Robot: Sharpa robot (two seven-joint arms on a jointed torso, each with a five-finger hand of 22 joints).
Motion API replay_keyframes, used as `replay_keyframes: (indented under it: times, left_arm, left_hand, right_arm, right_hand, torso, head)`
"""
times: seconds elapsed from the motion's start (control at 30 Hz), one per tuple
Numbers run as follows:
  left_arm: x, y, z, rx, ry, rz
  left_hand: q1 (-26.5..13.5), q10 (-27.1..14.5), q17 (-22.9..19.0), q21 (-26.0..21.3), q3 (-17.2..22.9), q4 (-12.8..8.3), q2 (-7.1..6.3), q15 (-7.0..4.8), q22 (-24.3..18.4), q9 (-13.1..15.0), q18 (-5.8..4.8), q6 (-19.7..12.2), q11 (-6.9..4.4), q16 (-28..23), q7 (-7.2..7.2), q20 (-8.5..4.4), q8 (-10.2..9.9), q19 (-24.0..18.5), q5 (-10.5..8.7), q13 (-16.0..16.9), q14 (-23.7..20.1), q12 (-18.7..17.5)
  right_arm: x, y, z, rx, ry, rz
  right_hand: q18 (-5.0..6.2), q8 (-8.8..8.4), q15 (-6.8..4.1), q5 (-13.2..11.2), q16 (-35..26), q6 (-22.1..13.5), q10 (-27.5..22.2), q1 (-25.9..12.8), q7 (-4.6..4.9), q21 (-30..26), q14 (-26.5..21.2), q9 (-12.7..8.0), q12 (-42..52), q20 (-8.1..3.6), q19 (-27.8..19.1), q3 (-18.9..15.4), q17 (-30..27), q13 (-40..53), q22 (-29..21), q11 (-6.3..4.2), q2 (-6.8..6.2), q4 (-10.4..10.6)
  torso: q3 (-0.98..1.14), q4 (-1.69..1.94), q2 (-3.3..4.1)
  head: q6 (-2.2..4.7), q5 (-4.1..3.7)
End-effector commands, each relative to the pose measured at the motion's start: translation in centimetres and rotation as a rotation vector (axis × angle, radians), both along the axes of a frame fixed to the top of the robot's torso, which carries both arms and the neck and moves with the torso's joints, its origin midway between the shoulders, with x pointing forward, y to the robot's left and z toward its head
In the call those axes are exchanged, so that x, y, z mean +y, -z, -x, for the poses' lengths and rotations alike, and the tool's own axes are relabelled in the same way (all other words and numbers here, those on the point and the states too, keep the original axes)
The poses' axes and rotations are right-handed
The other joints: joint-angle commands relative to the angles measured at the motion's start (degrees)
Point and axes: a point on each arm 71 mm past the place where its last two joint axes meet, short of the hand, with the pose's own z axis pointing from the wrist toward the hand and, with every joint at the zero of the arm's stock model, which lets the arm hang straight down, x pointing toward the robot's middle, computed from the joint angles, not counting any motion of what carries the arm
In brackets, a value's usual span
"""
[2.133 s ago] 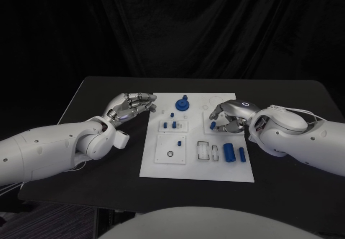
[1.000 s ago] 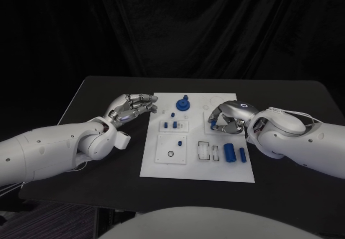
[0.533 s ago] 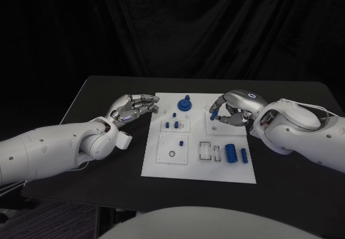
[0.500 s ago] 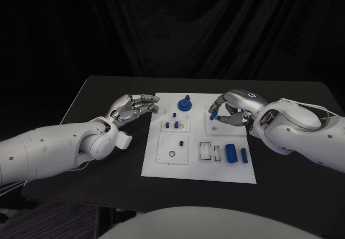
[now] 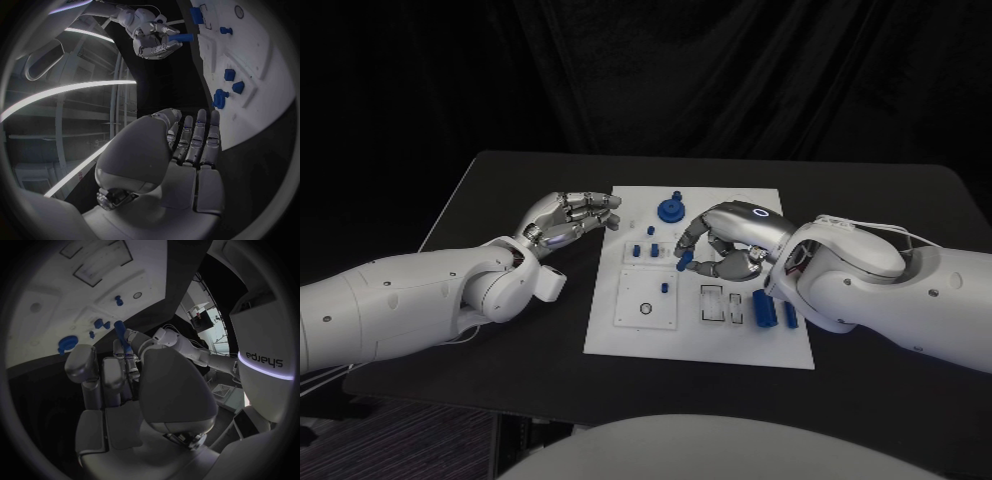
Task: Assemble the parts on the task board
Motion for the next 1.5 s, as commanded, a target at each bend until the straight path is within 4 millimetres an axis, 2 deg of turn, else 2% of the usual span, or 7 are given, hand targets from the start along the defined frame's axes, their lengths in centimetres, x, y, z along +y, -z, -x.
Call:
replay_keyframes:
  times: [0.03, 0.23, 0.47, 0.83, 1.03, 1.3, 1.5]
  left_arm:
    - [-0.2, -0.5, 0.1, -0.063, 0.018, 0.047]
    - [-0.3, -0.4, 0.2, -0.061, 0.02, 0.048]
    - [-0.4, -0.3, 0.2, -0.06, 0.022, 0.049]
    - [-0.2, -0.3, 0.2, -0.061, 0.02, 0.049]
    - [-0.2, -0.2, 0.2, -0.06, 0.021, 0.05]
    - [-0.3, -0.2, 0.3, -0.059, 0.023, 0.051]
    - [-0.3, -0.1, 0.2, -0.058, 0.022, 0.05]
  left_hand:
    - [-0.32, 0.38, -0.05, 0.24, 0.26, -0.01, 0.38, 0.16, 0.08, -0.08, 0.42, 0.03, 0.18, 0.09, 0.48, -0.09, 0.39, -0.3, 0.38, -0.05, -0.24, -0.23]
    - [-0.37, 0.38, -0.08, 0.24, 0.33, 0.01, 0.43, 0.17, 0.09, -0.08, 0.41, 0.01, 0.2, 0.09, 0.49, -0.09, 0.39, -0.32, 0.41, -0.09, -0.27, -0.24]
    - [-0.44, 0.37, -0.12, 0.24, 0.39, 0.03, 0.46, 0.19, 0.11, -0.09, 0.4, -0.02, 0.22, 0.08, 0.5, -0.09, 0.39, -0.35, 0.45, -0.13, -0.31, -0.26]
    - [-0.44, 0.37, -0.12, 0.24, 0.39, 0.03, 0.46, 0.19, 0.11, -0.09, 0.4, -0.02, 0.22, 0.08, 0.5, -0.09, 0.39, -0.35, 0.45, -0.13, -0.31, -0.26]
    - [-0.53, 0.37, -0.19, 0.25, 0.54, 0.03, 0.52, 0.2, 0.15, -0.11, 0.38, -0.06, 0.24, 0.08, 0.51, -0.09, 0.4, -0.41, 0.55, -0.21, -0.35, -0.28]
    - [-0.55, 0.39, -0.21, 0.26, 0.6, 0.02, 0.55, 0.2, 0.16, -0.11, 0.37, -0.07, 0.25, 0.09, 0.51, -0.1, 0.41, -0.42, 0.58, -0.23, -0.37, -0.28]
    - [-0.55, 0.39, -0.21, 0.26, 0.6, 0.02, 0.55, 0.2, 0.16, -0.11, 0.37, -0.07, 0.25, 0.09, 0.51, -0.1, 0.41, -0.42, 0.58, -0.23, -0.37, -0.28]
  right_arm:
    - [1.4, 0.9, 0.7, 0.014, -0.079, 0.023]
    - [3.7, 2.2, 1.2, 0.014, -0.141, 0.03]
    - [5.3, 3.7, 1.5, 0.023, -0.177, 0.043]
    - [5.6, 5.0, 1.6, 0.045, -0.177, 0.071]
    - [5.6, 5.6, 1.4, 0.045, -0.174, 0.082]
    - [5.6, 6.1, 1.2, 0.031, -0.173, 0.097]
    - [5.6, 6.2, 1.1, 0.018, -0.173, 0.103]
  right_hand:
    - [-1.05, 0.3, -0.1, -0.36, 0.38, 0.58, 0.69, -0.05, 0.02, 0.35, 0.42, 0.23, -0.42, -0.08, 0.24, 0.31, 0.09, -0.05, 7.28, -0.23, 0.35, -0.3]
    - [-1.11, 0.33, -0.13, -0.39, 0.49, 0.62, 0.79, 0.02, 0.02, 0.63, 0.54, 0.34, -0.46, -0.11, 0.36, 0.36, 0.44, -0.04, 7.36, -0.25, 0.35, -0.41]
    - [-1.14, 0.35, -0.16, -0.44, 0.57, 0.63, 0.92, 0.14, 0.01, 0.77, 0.64, 0.46, -0.53, -0.15, 0.43, 0.43, 0.65, -0.04, 7.39, -0.27, 0.35, -0.57]
    - [-1.11, 0.3, -0.17, -0.46, 0.52, 0.54, 0.97, 0.26, 0.03, 0.62, 0.62, 0.56, -0.63, -0.18, 0.38, 0.5, 0.53, -0.04, 7.35, -0.26, 0.32, -0.75]
    - [-1.11, 0.28, -0.17, -0.49, 0.49, 0.51, 1.01, 0.31, 0.04, 0.58, 0.6, 0.6, -0.66, -0.19, 0.37, 0.53, 0.47, -0.04, 7.34, -0.26, 0.3, -0.82]
    - [-1.12, 0.32, -0.18, -0.52, 0.45, 0.58, 1.17, 0.43, 0.03, 0.63, 0.57, 0.74, -0.7, -0.21, 0.38, 0.6, 0.41, -0.02, 7.36, -0.28, 0.34, -0.97]
    - [-1.11, 0.33, -0.18, -0.53, 0.42, 0.61, 1.19, 0.44, 0.03, 0.56, 0.55, 0.77, -0.72, -0.21, 0.35, 0.61, 0.32, -0.02, 7.34, -0.28, 0.35, -1.0]
  torso:
    - [0.05, 0.04, 0.02]
    - [0.02, -0.04, -0.07]
    - [0.02, 0.09, -0.02]
    - [-0.02, 0.08, 0.07]
    - [0.02, -0.1, 0.05]
    - [0.11, -0.1, -0.03]
    - [0.05, -0.11, -0.04]
  head:
    - [-0.01, -0.07]
    - [-0.01, 0.06]
    - [-0.01, -0.07]
    - [-0.01, -0.21]
    - [-0.01, -0.06]
    - [-0.01, -0.07]
    - [-0.01, -0.01]
